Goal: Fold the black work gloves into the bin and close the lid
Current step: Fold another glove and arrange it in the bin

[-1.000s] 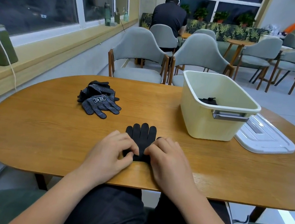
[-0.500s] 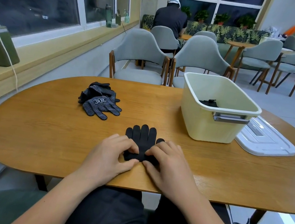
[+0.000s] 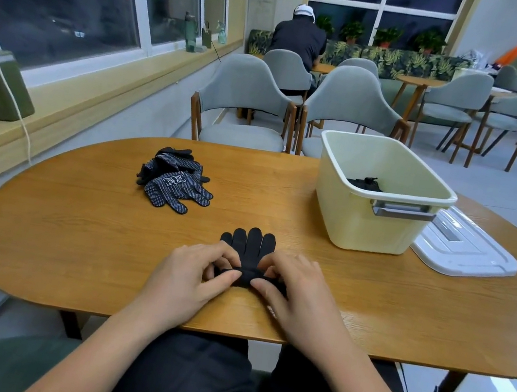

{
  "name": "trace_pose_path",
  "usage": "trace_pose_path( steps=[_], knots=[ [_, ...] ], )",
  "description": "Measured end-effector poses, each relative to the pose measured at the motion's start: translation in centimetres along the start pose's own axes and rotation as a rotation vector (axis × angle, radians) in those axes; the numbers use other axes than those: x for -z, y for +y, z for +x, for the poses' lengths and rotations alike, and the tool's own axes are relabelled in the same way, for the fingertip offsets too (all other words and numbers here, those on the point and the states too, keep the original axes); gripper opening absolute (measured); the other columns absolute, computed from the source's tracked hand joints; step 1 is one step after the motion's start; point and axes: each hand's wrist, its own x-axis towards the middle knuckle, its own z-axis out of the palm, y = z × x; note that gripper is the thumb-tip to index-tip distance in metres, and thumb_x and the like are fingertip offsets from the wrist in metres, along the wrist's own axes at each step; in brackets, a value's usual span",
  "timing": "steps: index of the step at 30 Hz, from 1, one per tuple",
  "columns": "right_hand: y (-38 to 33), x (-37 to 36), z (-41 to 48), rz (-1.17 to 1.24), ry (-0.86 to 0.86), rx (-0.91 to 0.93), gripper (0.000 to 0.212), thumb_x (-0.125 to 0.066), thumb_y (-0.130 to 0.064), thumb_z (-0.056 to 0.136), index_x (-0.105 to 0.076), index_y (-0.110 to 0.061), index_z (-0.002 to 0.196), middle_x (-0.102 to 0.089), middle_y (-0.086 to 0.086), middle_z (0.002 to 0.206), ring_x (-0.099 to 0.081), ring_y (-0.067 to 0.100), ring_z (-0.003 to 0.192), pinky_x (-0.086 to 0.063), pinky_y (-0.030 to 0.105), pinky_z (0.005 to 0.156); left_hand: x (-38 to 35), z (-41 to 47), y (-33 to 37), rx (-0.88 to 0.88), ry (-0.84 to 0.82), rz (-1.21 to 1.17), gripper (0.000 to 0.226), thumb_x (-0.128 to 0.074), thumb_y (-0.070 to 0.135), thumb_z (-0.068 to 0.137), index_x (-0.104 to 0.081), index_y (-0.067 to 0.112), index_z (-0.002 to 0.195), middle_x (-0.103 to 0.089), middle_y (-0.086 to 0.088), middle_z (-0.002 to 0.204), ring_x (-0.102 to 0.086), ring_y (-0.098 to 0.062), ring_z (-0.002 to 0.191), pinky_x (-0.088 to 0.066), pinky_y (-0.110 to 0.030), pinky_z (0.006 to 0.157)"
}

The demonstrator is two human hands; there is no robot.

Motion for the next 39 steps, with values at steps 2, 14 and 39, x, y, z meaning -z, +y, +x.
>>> trace_pose_path(
  steps=[2, 14, 39],
  knots=[
    [0.2, 0.1, 0.1, 0.048, -0.008, -0.023, 0.012, -0.066, -0.047, 0.103, -0.063, -0.036, 0.103, -0.061, -0.021, 0.093, -0.052, 0.005, 0.096, -0.043, 0.033, 0.091, 0.0, 0.0, 0.0, -0.011, 0.002, 0.021, 0.007, -0.068, 0.048, 0.098, -0.068, 0.041, 0.095, -0.067, 0.021, 0.088, -0.062, -0.008, 0.086, -0.052, -0.035, 0.079],
    [0.8, -1.2, 1.8, -0.067, 0.105, -0.171, 0.03, -0.067, -0.053, 0.101, -0.071, -0.028, 0.084, -0.052, -0.013, 0.088, -0.045, 0.014, 0.092, -0.036, 0.038, 0.083, -1.3, 1.0, -0.4, 0.042, 0.072, 0.157, 0.02, -0.059, 0.046, 0.103, -0.063, 0.035, 0.087, -0.052, 0.019, 0.092, -0.047, -0.005, 0.094, -0.044, -0.028, 0.077],
    [0.2, -1.7, 1.0, -0.155, 0.076, 0.164, 0.02, -0.072, -0.027, 0.097, -0.07, -0.027, 0.116, -0.064, -0.01, 0.111, -0.059, 0.02, 0.101, -0.039, 0.035, 0.082, -0.9, 0.0, -0.1, -0.092, 0.056, 0.203, 0.011, -0.063, 0.042, 0.103, -0.067, 0.036, 0.112, -0.067, 0.023, 0.105, -0.059, -0.008, 0.097, -0.051, -0.038, 0.085]
  ],
)
